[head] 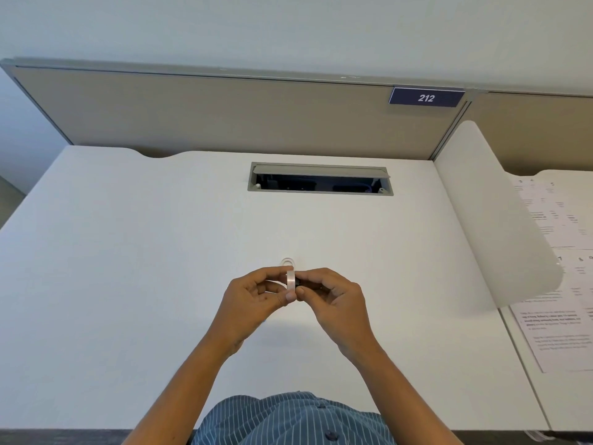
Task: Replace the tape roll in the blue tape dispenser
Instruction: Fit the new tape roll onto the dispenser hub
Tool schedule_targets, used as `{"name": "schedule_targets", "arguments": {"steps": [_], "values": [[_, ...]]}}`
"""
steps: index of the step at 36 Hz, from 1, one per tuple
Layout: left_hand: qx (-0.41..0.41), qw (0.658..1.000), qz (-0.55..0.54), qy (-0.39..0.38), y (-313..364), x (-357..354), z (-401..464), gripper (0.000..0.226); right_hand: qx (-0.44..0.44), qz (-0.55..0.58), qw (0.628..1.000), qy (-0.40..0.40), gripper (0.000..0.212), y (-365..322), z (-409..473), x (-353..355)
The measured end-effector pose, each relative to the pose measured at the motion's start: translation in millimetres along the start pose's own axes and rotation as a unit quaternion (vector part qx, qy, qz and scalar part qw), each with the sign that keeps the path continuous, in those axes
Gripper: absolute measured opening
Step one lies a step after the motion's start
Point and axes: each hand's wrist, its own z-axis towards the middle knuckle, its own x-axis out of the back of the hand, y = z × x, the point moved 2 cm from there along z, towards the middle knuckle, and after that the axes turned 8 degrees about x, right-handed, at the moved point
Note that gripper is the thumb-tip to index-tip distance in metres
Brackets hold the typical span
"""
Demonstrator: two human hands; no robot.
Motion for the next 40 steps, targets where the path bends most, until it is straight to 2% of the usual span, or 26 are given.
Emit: {"name": "schedule_targets", "arguments": {"steps": [7,16,21,32,40], "values": [[0.004,1.000,-0.004,-0.004,1.5,-2.2,-1.2,0.041,-0.029,0.034,0.999,0.009,0.029,0.1,-0.1,1.5],[-0.015,1.000,0.013,-0.001,4.8,-3.8,-4.8,0.048,-0.008,0.035,0.999,0.005,0.028,-2.4,1.2,5.9],[-0.020,1.000,0.017,-0.006,7.2,-3.9,-5.1,0.047,-0.048,0.076,0.996,0.011,0.027,-3.1,0.0,6.2],[-0.019,0.999,0.037,-0.004,7.2,-7.0,-7.4,0.047,-0.019,0.053,0.998,0.008,0.024,-4.5,0.8,9.6],[-0.010,0.999,0.032,-0.008,7.3,-9.1,-8.1,0.046,-0.035,0.062,0.997,0.008,0.023,-1.7,-0.5,10.5]]}}
